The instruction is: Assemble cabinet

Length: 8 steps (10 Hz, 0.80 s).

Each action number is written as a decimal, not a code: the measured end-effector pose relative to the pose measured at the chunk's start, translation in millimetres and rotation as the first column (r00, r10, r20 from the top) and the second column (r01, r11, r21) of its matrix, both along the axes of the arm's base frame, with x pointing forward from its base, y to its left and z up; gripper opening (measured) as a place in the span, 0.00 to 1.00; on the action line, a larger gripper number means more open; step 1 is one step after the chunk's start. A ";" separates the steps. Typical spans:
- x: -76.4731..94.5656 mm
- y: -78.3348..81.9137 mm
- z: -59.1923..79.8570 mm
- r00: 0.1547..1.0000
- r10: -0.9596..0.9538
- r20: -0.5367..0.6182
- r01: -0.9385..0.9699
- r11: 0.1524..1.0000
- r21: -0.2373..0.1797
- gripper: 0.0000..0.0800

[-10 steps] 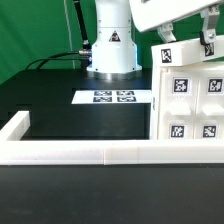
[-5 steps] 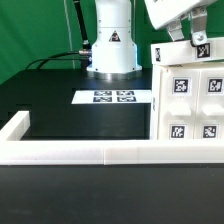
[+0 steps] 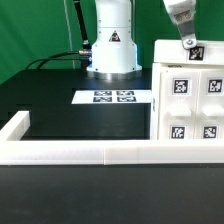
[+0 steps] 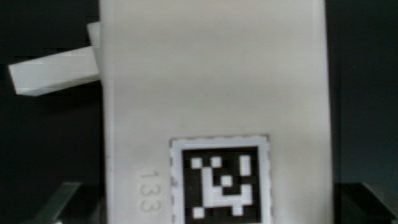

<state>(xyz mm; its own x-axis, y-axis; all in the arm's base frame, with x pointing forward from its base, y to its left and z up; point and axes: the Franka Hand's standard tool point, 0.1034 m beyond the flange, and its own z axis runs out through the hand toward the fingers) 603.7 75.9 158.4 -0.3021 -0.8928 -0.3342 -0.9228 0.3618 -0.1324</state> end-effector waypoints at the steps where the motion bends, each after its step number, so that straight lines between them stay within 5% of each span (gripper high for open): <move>1: 0.2 0.3 0.2 0.999 -0.035 -0.008 0.035 0.999 0.012 0.71; 5: 0.3 4.4 3.3 1.000 -0.004 0.004 0.004 1.000 0.018 0.98; 8: 5.8 6.8 26.1 0.998 0.020 0.054 -0.021 0.999 0.029 1.00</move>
Offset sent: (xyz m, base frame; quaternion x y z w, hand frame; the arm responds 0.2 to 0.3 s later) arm 0.0000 0.0000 0.0000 0.0000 0.0000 0.0000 1.0000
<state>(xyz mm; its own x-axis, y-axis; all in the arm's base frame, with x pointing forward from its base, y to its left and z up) 609.5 82.7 184.5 -0.2648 -0.8880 -0.3758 -0.9219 0.3474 -0.1714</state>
